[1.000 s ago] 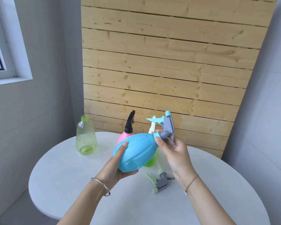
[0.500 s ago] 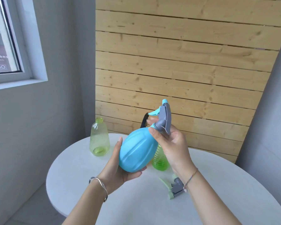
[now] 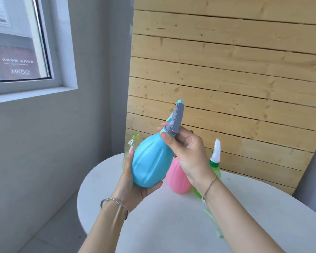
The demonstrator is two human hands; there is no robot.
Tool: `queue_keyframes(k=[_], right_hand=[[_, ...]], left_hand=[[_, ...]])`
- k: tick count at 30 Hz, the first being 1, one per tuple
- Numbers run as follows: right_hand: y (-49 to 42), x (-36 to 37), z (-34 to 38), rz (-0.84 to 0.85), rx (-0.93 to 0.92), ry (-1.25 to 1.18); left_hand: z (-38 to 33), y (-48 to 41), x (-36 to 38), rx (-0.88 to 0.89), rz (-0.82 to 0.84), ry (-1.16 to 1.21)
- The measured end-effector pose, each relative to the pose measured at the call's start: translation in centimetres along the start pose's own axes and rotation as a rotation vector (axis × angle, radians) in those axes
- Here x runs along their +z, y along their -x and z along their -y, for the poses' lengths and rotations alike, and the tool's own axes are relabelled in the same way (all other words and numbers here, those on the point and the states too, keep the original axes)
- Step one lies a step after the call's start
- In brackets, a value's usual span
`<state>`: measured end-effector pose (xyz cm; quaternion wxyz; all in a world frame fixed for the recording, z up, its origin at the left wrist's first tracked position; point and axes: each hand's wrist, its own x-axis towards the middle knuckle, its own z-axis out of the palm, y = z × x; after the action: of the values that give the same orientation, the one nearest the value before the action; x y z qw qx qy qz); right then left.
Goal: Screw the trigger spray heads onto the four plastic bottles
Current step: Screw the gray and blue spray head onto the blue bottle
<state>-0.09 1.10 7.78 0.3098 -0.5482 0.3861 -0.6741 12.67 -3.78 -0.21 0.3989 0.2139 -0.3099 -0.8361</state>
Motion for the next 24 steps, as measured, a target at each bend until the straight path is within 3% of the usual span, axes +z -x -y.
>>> queue_keyframes(k=[12,17,19,22,24], right_hand=[[-2.2,2.1,-1.2,-0.036,0.009,0.074],[-3.2,1.7,-1.0,0.202,0.243,0.026],[-3.7,1.8,-0.9,0.221,0.336,-0.026],[-4.5,2.3,-1.3,0.099,0.359,-0.025],[-4.9,2.4,-2.0,0.036,0.355,0.001]], left_hand=[[-1.9,-0.7,-0.6,-0.041,-0.074,0.107],[-1.9,-1.3,-1.9,-0.035,-0.123,0.157],[-2.0,-1.4,-2.3,-0.044,-0.13,0.157],[-2.4,-1.5,-2.5,-0.038,-0.201,-0.018],[-2.4,-1.6,-2.7,0.0,-0.387,-0.284]])
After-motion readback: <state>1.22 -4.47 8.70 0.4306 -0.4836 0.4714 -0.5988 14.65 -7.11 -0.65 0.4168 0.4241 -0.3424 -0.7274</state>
